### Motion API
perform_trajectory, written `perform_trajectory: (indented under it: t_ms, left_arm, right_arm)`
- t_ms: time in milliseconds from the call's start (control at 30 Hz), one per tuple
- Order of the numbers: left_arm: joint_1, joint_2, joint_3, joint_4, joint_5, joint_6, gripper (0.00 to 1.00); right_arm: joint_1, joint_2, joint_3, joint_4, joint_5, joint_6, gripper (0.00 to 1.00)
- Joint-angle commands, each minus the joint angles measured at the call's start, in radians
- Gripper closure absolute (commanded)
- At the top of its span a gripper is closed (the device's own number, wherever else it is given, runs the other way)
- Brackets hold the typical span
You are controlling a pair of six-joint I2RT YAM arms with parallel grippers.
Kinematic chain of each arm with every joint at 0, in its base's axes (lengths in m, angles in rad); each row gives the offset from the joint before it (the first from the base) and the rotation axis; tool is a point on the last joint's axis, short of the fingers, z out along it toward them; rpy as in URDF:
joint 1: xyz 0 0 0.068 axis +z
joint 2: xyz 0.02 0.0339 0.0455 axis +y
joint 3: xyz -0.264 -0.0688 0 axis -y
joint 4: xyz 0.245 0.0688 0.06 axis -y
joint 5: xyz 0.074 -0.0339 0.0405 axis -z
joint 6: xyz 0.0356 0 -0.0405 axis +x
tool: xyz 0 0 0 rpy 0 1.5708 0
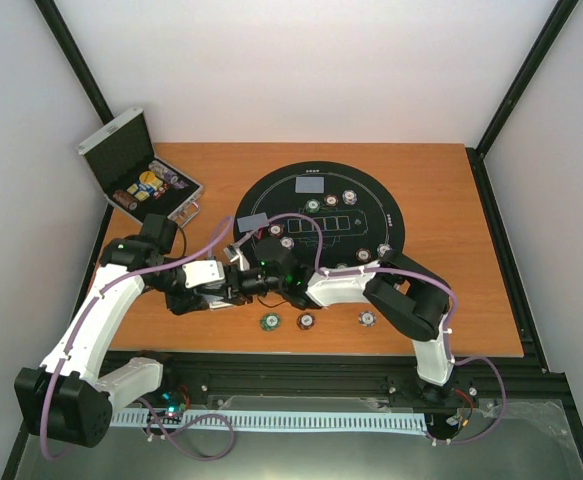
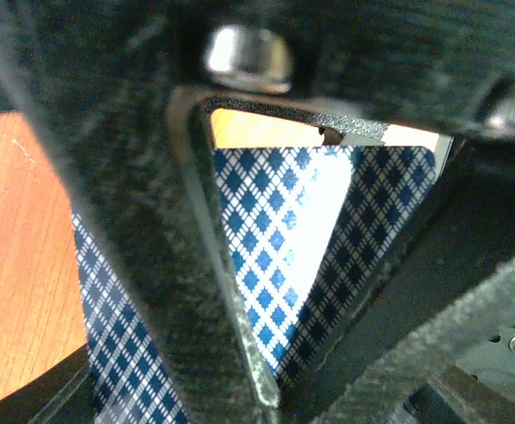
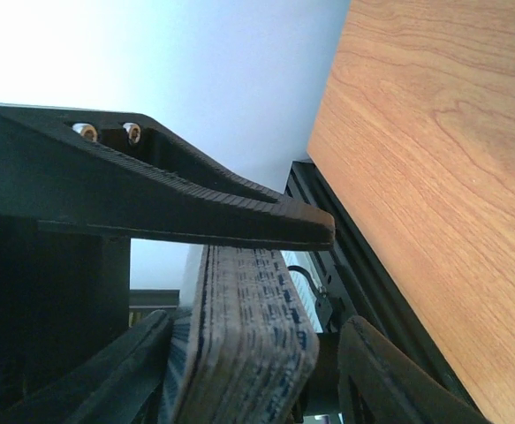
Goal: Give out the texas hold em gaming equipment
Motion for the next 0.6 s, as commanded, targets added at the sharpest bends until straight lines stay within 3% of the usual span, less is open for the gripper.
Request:
perform_trajectory:
  t_ms: [0, 233, 567]
  left_arm:
    - [-0.003, -0.021, 0.04, -0.017, 0.011, 0.007, 0.99]
    - [-0.003, -0.019, 0.042, -0.014, 0.014, 0.009, 0.99]
    - [-0.003, -0.016, 0.041, -0.011, 0.02, 0.007, 0.99]
  right_arm:
    - [-0.004, -0.001, -0.046, 0.039, 0.005, -0.001, 0.52]
    - [-0.044, -0.052, -0.138, 0.027, 0.015, -0.023, 0.57]
    - [-0.066, -0.127, -0.142, -0.097, 0.027, -0.099, 0.65]
